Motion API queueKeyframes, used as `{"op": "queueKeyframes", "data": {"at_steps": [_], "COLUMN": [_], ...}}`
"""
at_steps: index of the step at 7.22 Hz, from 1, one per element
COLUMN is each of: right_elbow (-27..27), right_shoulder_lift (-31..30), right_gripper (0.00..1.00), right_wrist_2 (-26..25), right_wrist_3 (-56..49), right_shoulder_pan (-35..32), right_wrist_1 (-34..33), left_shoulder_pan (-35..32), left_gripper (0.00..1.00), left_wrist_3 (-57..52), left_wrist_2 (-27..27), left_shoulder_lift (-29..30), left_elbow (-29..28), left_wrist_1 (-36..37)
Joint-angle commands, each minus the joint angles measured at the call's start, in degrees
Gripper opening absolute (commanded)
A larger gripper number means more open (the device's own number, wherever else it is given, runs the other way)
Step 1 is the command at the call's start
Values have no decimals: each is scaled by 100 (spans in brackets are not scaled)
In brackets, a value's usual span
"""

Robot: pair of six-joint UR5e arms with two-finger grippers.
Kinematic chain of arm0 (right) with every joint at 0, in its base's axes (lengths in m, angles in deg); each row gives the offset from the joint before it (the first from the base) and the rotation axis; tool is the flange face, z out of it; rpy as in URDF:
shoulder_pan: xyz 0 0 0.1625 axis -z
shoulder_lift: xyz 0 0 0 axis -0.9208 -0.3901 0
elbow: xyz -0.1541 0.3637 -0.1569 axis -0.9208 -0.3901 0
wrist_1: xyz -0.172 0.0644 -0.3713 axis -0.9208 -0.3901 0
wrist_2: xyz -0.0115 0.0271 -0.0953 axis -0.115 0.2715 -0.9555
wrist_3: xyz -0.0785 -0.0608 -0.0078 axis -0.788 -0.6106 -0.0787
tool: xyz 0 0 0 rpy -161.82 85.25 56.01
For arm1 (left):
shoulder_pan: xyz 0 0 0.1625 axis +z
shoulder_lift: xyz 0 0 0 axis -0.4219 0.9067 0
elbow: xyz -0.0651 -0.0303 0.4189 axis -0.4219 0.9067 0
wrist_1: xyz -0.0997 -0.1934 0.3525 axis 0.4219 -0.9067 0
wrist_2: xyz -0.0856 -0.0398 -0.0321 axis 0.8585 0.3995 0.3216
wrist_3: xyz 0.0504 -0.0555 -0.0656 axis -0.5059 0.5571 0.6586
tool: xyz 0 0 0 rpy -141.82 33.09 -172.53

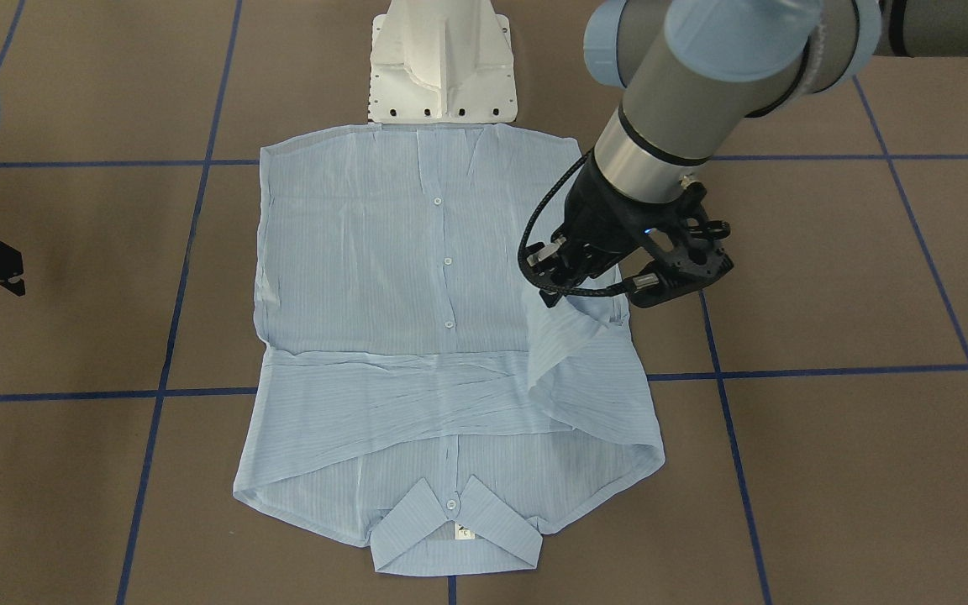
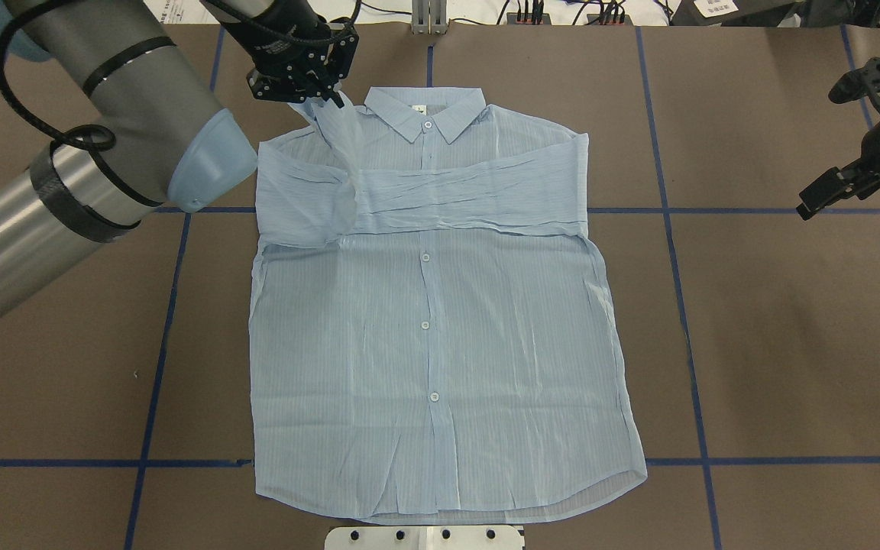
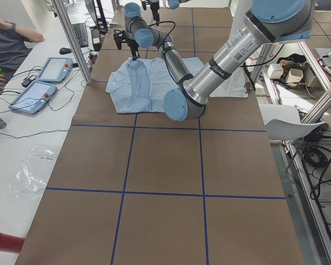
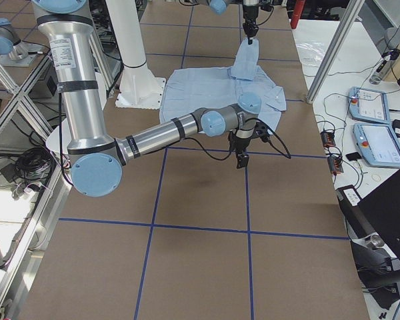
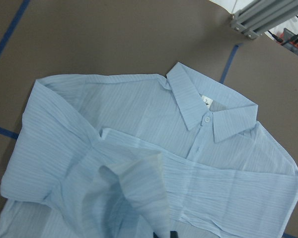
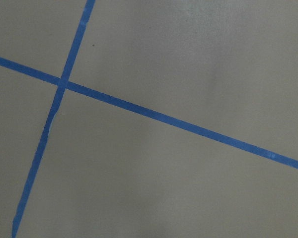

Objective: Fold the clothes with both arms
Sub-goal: 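Fold the cuff with the left gripper across the shirt toward the right gripper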

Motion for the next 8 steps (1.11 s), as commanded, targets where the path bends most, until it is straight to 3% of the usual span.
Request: {"op": "queueKeyframes", "data": {"at_steps": [1, 4, 6, 8], "right_elbow": [-4, -22, -31, -57], "right_shoulder_lift": [-11, -11, -11, -2], "right_gripper": [100, 100, 100, 100], "right_wrist_2": [10, 10, 10, 10], "right_wrist_3": [1, 9, 18, 27], "right_shoulder_pan": [-16, -7, -7, -7], "right_wrist_1": [-9, -9, -9, -9], "left_shoulder_pan": [100, 179, 520, 863], "left_gripper": [0, 0, 0, 0], "left_wrist_3": [234, 461, 1102, 1306], "left_wrist_2": [10, 10, -234, -508], "left_shoulder_lift": [74, 320, 870, 1050], "left_elbow": [-342, -780, -2023, -2555], "left_wrist_1": [-463, -736, -1814, -2229]}}
